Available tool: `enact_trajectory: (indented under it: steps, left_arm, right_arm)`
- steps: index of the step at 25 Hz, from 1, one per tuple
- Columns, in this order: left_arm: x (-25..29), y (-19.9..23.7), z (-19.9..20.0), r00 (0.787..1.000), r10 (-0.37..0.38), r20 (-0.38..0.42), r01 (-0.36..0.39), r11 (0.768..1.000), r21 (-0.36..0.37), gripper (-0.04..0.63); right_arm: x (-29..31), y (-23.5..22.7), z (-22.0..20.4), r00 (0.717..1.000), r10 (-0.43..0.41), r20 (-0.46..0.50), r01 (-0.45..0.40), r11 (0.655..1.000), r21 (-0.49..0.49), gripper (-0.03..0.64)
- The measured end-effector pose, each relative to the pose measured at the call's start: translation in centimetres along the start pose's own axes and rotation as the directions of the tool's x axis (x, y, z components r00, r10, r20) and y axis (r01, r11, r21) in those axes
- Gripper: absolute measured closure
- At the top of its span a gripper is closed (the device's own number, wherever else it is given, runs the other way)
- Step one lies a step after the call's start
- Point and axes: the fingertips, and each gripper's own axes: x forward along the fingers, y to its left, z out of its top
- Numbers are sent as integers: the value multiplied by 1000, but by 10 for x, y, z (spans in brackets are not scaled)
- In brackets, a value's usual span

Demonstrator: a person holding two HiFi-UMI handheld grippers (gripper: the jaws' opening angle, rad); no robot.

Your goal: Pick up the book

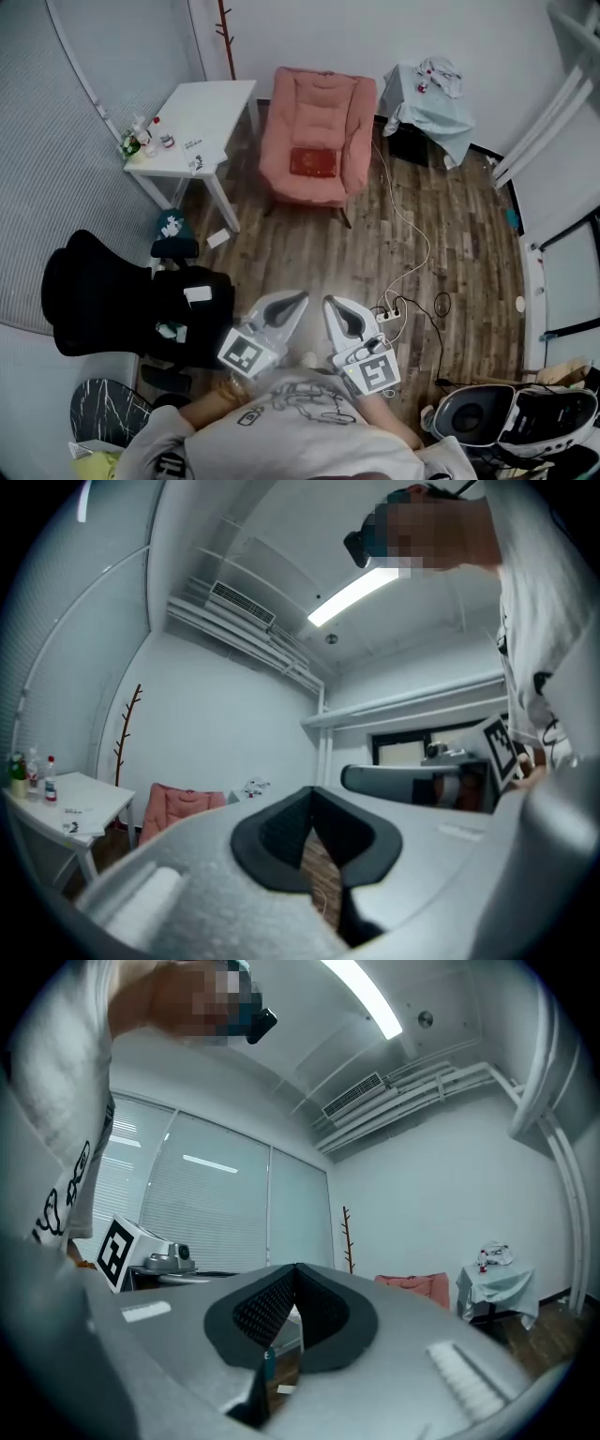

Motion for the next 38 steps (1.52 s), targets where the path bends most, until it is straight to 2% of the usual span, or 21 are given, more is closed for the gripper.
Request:
enact_trajectory:
  steps: [9,17,24,31,35,38]
  left_arm:
    - [43,-3,-9,999,39,-10,-39,999,10,592]
    - [68,47,-13,998,65,-5,-65,998,-2,592]
    - [96,125,-10,999,41,24,-41,999,-24,592]
    - [127,235,-5,999,46,12,-46,998,-30,592]
    - [140,294,-5,999,35,-21,-36,999,-13,592]
    - [152,334,3,999,30,-11,-30,999,-35,592]
  right_arm:
    - [-9,-40,-6,1000,20,-12,-20,1000,9,611]
    - [35,-70,-16,999,30,-25,-30,999,17,611]
    - [112,-102,-30,999,25,-42,-24,1000,13,611]
    - [222,-136,-38,998,14,-57,-15,1000,-7,611]
    - [281,-155,-43,998,1,-60,-2,1000,-5,611]
    - [325,-166,-43,999,-4,-52,3,1000,-10,611]
